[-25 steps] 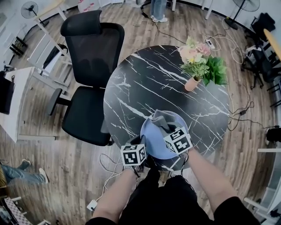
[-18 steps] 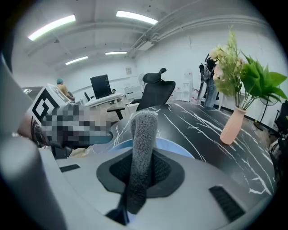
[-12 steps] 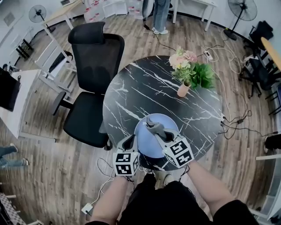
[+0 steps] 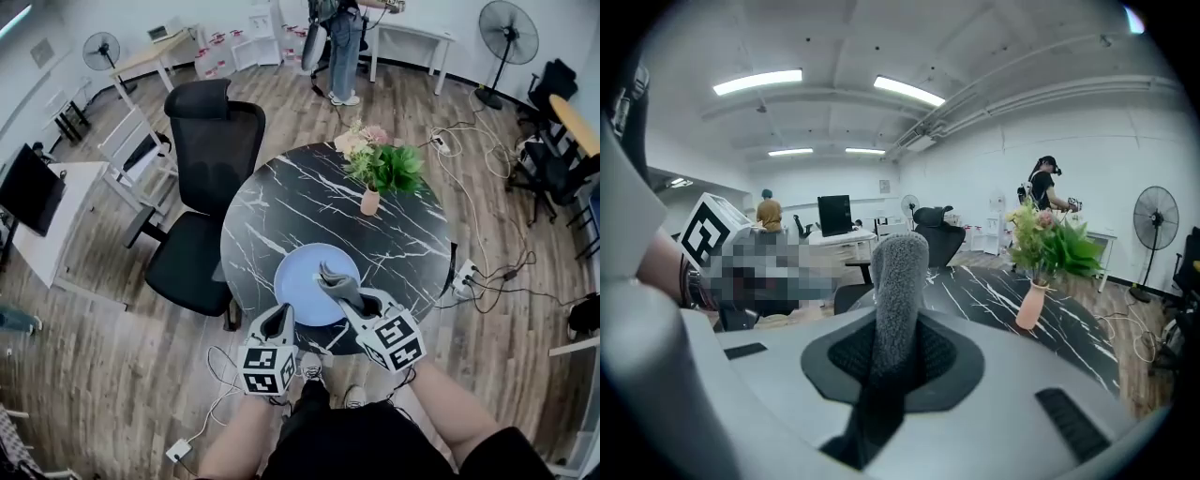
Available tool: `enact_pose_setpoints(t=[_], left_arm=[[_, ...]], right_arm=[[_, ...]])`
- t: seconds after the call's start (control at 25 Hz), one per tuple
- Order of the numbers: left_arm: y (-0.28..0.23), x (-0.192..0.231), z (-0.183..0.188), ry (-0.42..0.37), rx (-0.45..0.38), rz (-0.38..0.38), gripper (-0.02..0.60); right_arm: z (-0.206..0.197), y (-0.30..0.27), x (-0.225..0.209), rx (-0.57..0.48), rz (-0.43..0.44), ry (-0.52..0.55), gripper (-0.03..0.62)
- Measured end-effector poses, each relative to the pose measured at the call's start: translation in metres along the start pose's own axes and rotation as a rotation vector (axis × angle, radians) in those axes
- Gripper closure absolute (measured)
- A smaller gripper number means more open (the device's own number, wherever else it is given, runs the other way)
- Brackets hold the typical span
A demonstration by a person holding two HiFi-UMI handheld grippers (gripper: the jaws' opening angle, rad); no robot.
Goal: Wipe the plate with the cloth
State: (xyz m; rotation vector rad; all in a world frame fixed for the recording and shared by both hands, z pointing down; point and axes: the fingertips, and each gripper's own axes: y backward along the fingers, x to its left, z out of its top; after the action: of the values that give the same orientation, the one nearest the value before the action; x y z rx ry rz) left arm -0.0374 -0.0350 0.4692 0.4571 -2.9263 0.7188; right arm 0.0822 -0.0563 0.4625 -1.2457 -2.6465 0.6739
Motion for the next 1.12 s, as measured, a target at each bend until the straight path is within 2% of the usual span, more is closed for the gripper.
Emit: enact_pose_setpoints(t=[0.48,0.76,1.12], left_arm=[[0.086,-0.080,-0.033,0.015,-0.039,0.041,0.563],[0.124,-0.098,-0.057,0.041,-0.031,0.058,0.563],[0.159,-0.097,-0.066,0.022,-0.019,0.008,0.563]], right_arm=[[-0.037,0.110,0.024,-0.042,-0.003,-0.028,0.534],[-0.055,0.130,0.058,-0.027,0.051,-0.034,0.534],[-0.063,0.123,0.105,-0.031,0.074,-0.079,0.534]])
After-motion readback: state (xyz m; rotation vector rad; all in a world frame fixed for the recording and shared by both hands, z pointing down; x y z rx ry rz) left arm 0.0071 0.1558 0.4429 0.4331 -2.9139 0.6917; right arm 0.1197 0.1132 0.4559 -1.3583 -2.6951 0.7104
